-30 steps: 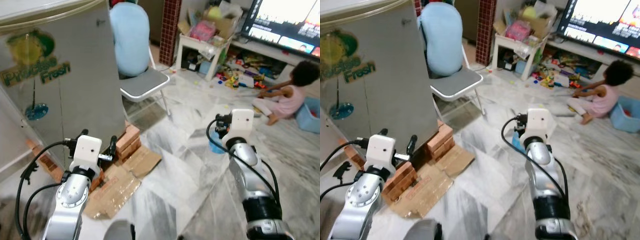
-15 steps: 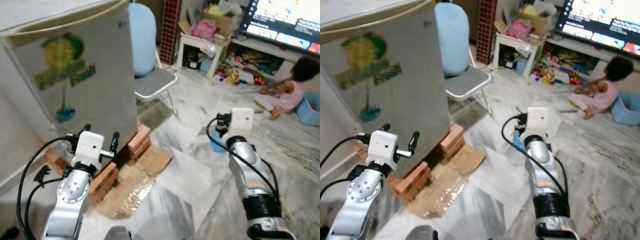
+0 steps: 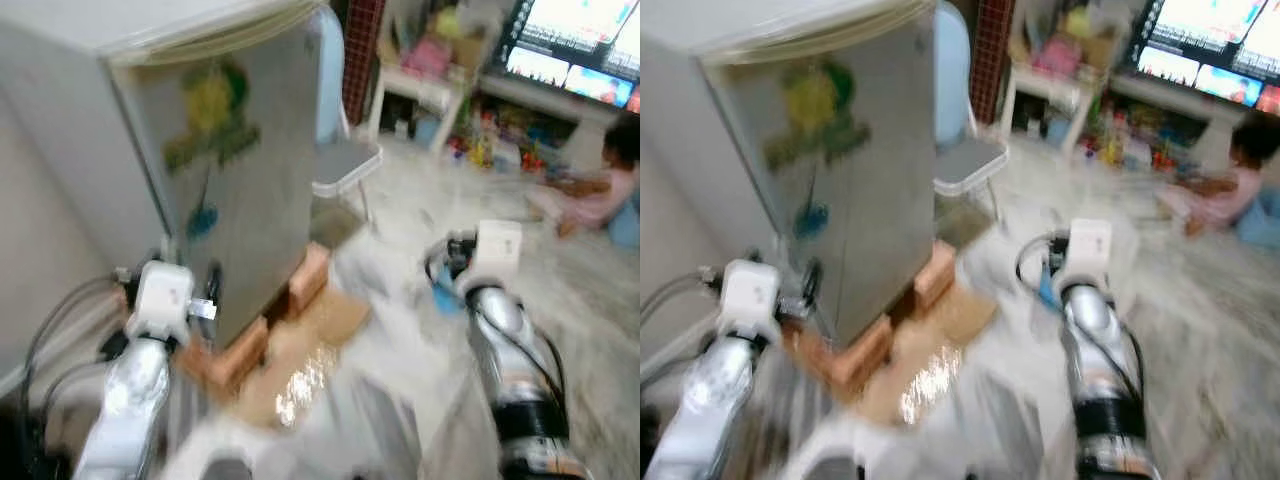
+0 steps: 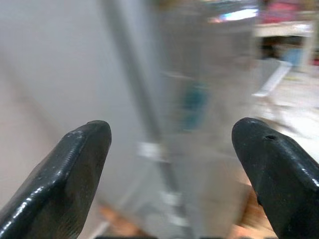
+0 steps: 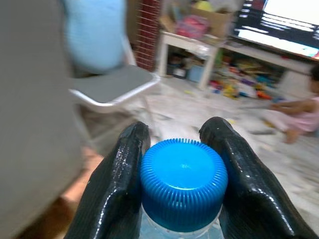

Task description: Restocking fridge

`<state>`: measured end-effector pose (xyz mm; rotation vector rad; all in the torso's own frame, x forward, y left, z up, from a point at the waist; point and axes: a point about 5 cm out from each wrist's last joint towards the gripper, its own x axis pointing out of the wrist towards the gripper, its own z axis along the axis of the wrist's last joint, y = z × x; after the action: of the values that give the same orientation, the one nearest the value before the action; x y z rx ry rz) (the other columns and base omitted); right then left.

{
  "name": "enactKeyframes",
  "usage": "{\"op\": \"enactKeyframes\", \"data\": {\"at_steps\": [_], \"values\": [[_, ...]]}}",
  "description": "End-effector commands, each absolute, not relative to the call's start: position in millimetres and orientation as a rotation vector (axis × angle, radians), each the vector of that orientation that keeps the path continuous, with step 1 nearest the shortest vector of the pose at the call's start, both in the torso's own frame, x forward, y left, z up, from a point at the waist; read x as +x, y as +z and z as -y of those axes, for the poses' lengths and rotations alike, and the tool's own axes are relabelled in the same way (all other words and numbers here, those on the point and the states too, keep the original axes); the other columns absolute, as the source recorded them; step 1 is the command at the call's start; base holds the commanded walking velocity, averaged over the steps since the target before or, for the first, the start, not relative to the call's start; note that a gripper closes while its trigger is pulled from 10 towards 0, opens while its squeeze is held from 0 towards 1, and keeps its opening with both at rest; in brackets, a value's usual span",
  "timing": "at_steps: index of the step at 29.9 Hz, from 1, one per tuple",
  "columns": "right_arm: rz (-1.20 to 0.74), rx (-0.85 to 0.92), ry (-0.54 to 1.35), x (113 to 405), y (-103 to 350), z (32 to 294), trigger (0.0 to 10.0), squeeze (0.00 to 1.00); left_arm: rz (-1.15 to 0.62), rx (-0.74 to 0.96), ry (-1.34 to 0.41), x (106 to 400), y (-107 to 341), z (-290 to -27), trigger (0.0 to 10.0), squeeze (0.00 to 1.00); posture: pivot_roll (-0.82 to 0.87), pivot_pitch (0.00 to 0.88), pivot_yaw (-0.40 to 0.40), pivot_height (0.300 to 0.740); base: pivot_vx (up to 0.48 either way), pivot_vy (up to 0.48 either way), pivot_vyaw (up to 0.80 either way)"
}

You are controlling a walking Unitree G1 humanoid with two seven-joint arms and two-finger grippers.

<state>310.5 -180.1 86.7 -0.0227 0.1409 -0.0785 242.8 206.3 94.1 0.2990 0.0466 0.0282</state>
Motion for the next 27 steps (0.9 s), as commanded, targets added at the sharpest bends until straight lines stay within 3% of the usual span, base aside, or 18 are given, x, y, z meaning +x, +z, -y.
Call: {"op": "enactKeyframes", "data": {"at_steps": [1,4,9,27], "values": [[-0.108,-0.029,-0.104,311.8,93.9,188.3,10.0,0.0,-0.058,0.27,0.051,243.9,91.3,-205.9,10.0,0.0,0.11,0.0,-0.08,0.74,0.0,0.0,0.0],[-0.122,-0.013,-0.107,310.2,90.5,185.7,10.0,0.0,-0.071,0.224,0.182,245.9,91.2,-223.8,10.0,0.0,0.11,0.0,-0.082,0.74,0.0,0.0,-0.27],[-0.119,-0.016,-0.096,309.9,89.5,183.0,10.0,0.0,-0.071,0.21,0.214,248.1,91.2,-230.4,10.0,0.0,0.11,0.0,-0.084,0.74,0.0,0.0,-0.8],[-0.085,0.022,-0.212,300.7,87.2,194.1,10.0,0.0,-0.01,0.31,0.007,274.5,98.0,-190.0,10.0,0.0,0.05,0.0,0.056,0.74,0.0,0.0,-0.06]]}}
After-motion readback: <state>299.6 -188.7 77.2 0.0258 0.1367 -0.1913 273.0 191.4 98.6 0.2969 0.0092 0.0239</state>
